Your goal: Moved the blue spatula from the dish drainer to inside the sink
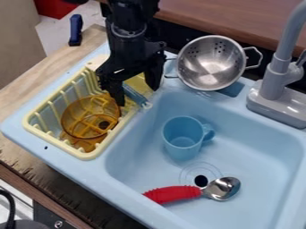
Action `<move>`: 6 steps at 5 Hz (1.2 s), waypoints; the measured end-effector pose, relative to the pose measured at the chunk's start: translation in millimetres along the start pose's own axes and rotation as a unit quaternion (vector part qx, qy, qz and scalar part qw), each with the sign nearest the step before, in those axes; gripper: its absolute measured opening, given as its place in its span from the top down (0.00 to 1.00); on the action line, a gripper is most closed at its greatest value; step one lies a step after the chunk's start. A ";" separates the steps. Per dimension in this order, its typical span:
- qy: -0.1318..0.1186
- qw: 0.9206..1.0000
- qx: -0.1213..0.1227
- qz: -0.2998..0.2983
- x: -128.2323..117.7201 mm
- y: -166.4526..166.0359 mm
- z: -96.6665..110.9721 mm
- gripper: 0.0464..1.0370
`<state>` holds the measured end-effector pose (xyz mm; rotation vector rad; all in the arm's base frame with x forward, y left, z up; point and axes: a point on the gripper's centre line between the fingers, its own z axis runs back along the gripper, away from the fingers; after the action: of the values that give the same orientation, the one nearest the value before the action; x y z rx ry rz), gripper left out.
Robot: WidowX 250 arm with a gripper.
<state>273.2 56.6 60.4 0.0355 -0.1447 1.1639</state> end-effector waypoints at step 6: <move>0.003 1.000 -0.018 0.016 -16.3 34.9 11.6 0.82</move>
<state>233.7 54.4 68.1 -0.0019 -0.1605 1.1932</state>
